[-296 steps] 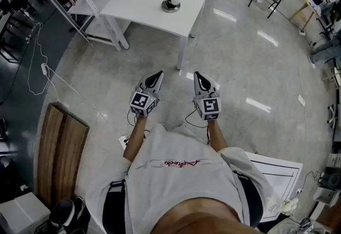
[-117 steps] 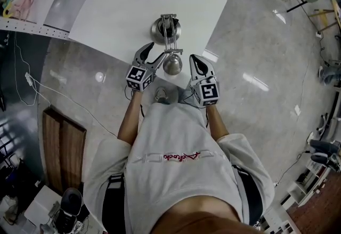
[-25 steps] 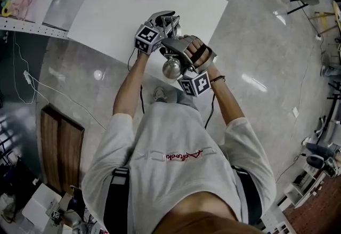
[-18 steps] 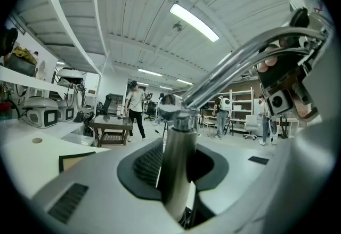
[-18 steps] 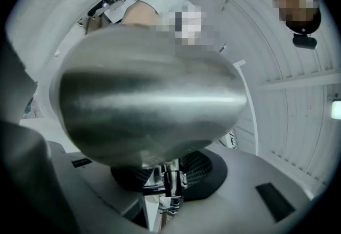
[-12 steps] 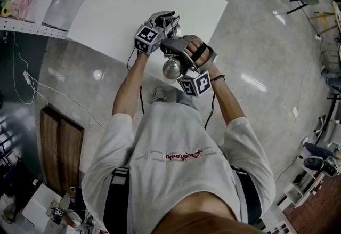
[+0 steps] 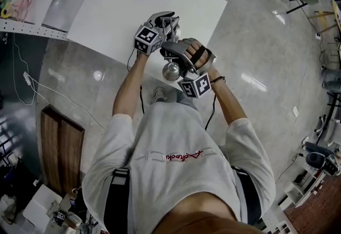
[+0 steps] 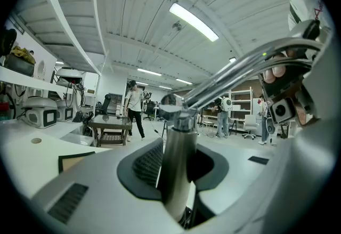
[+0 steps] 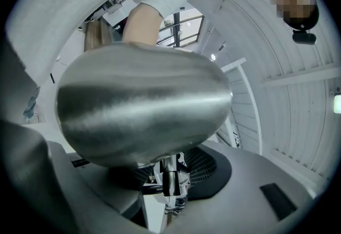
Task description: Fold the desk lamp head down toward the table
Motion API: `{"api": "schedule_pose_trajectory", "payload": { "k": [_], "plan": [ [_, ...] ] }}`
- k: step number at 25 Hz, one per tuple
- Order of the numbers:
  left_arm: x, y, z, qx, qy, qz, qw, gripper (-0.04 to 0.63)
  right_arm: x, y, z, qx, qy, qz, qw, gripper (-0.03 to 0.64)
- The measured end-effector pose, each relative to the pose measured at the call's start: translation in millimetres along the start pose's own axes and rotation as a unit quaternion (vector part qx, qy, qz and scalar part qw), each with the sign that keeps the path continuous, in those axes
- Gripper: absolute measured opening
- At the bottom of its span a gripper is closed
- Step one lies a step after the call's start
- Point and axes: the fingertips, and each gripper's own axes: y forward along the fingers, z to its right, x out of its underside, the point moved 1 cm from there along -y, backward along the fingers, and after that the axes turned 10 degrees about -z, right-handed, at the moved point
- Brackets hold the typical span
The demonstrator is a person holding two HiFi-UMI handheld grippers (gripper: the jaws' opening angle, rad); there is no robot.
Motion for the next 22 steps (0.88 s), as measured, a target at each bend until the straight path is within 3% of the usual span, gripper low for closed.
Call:
{"api": "schedule_pose_trajectory", "payload": {
  "k": [22],
  "plan": [
    [-0.3,-0.8,-1.7,0.004,-0.001,0.001,1.0,0.121,2.6,3.5,-18.1,0.021,-0.021,0.01,1.0,0.17]
  ]
}}
